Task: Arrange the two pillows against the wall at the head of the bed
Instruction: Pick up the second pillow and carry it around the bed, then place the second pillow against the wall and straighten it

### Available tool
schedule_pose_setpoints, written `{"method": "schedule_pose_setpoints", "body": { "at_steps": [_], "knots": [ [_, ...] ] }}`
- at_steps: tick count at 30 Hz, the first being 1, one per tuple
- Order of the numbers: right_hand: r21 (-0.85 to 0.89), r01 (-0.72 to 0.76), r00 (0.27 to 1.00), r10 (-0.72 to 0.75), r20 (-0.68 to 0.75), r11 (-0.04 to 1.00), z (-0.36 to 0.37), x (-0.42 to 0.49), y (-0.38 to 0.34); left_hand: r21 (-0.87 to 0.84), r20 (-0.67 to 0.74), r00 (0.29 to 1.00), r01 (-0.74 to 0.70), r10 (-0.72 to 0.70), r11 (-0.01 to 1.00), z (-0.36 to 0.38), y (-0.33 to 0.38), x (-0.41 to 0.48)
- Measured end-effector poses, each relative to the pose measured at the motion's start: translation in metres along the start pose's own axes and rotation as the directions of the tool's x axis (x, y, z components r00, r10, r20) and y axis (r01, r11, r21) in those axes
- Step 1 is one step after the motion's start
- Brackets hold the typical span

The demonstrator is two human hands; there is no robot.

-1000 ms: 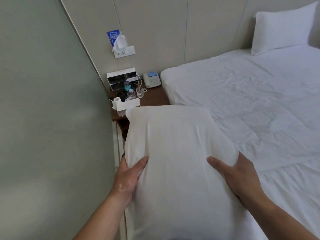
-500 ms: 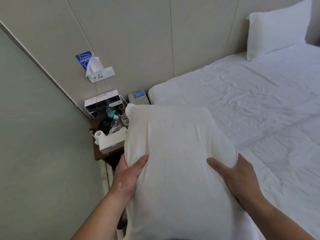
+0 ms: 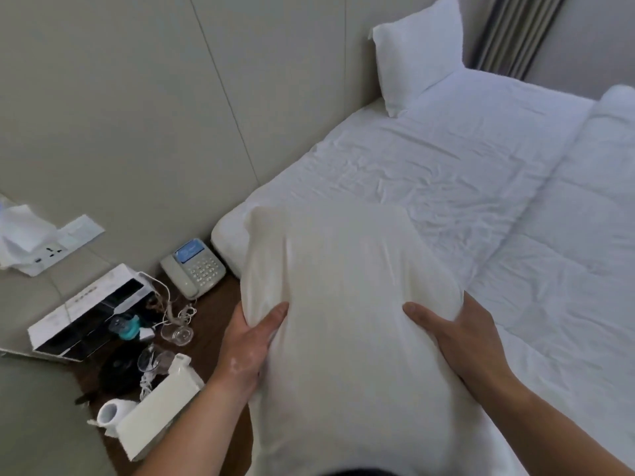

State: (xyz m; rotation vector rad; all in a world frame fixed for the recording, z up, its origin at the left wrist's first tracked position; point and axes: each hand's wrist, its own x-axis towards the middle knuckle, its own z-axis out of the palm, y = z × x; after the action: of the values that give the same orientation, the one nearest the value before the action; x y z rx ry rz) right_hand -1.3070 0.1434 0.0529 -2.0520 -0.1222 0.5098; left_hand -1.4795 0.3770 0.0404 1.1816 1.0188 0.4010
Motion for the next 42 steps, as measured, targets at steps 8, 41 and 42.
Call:
{"method": "schedule_pose_setpoints", "body": {
  "at_steps": [8, 41, 42],
  "knots": [
    [0.037, -0.060, 0.981, 0.066, -0.182, 0.998, 0.035, 0.039, -0.044, 0.059, 0.181, 0.982, 0.046, -0.056, 0.997, 0.007, 0.039, 0.111],
    [0.303, -0.223, 0.928, 0.297, -0.226, 0.927, 0.143, 0.310, -0.062, 0.350, 0.450, 0.890, -0.093, -0.080, 0.932, 0.141, 0.141, 0.467],
    [0.305, -0.236, 0.918, 0.315, -0.240, 0.923, 0.151, 0.319, -0.059, 0.362, 0.462, 0.882, -0.092, -0.093, 0.928, 0.146, 0.136, 0.483]
  ]
}}
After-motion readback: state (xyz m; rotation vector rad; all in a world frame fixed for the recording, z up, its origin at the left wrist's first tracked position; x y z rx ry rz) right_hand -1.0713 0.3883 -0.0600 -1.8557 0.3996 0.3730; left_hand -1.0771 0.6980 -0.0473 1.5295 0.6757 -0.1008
